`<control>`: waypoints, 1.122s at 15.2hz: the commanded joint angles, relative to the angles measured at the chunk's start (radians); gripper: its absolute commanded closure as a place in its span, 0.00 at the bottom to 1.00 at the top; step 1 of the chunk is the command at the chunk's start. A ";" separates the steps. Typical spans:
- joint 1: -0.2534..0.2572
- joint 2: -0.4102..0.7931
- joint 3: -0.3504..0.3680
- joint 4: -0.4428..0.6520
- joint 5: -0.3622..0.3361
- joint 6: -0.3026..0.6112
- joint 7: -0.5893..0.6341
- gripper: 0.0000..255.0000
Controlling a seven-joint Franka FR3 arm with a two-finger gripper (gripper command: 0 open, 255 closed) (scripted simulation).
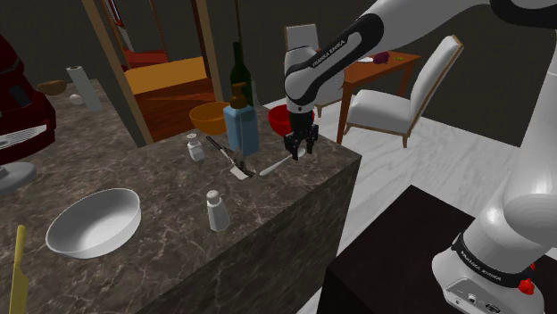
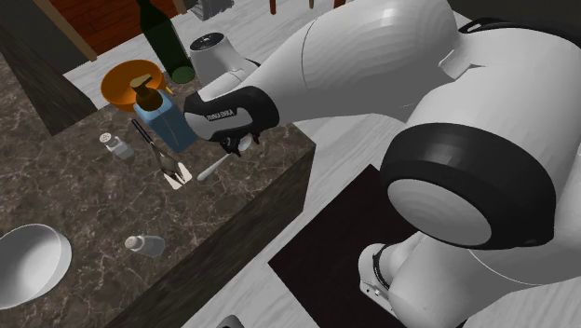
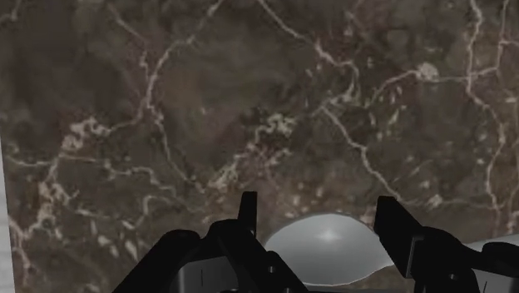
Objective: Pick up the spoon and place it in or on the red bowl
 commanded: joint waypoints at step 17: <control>-0.002 -0.061 0.001 0.036 0.004 -0.096 0.001 1.00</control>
